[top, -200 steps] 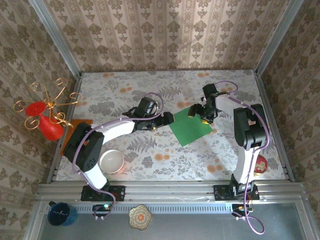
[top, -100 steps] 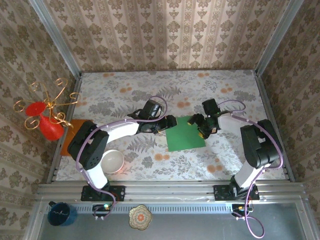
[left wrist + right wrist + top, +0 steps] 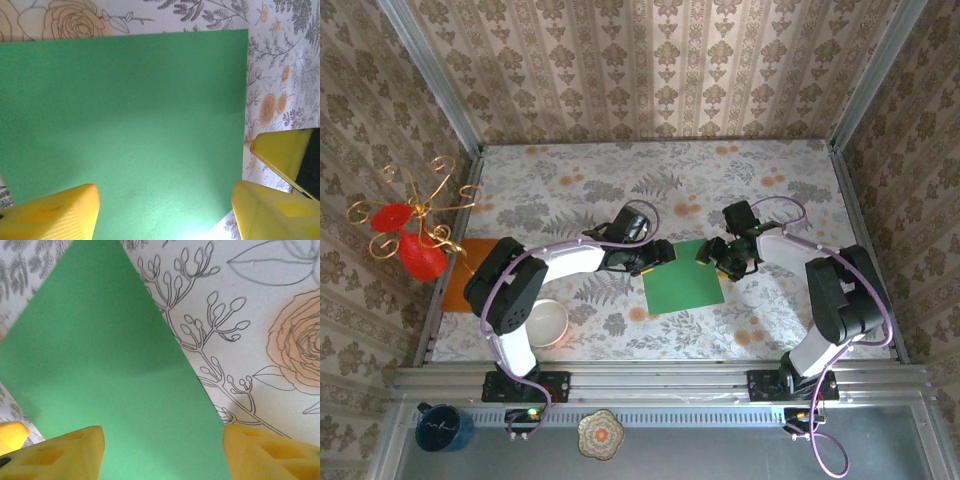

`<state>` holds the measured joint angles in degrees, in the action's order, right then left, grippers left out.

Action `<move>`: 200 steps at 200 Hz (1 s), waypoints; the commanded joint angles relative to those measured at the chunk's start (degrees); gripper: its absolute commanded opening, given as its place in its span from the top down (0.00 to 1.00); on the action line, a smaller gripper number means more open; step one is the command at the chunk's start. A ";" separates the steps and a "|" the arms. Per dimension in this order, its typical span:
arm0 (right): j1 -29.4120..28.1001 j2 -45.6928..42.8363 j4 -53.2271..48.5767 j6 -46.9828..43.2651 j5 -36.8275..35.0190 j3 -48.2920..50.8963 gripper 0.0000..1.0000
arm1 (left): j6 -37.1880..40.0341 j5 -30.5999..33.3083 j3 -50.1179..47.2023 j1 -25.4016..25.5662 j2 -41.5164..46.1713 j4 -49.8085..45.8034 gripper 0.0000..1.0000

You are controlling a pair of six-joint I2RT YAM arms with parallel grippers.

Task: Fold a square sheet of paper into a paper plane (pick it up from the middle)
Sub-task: Move the square sheet of paper to the center of the table, then first fold the square sheet of paper in half at the center of the table.

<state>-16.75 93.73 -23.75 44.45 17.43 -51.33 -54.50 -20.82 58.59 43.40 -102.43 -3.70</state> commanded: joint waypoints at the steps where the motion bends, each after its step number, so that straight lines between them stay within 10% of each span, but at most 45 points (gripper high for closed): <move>1: -0.02 2.24 -4.12 -8.09 3.15 -1.25 0.39 | -1.31 0.06 0.74 0.87 0.13 -2.28 0.28; 200: -1.27 6.62 0.11 -11.85 5.87 -2.46 0.52 | -1.76 2.19 -0.89 0.76 -2.90 -4.03 0.28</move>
<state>-17.85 98.26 -22.92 33.21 22.52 -52.95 -55.51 -19.51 58.54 44.21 -103.92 -6.68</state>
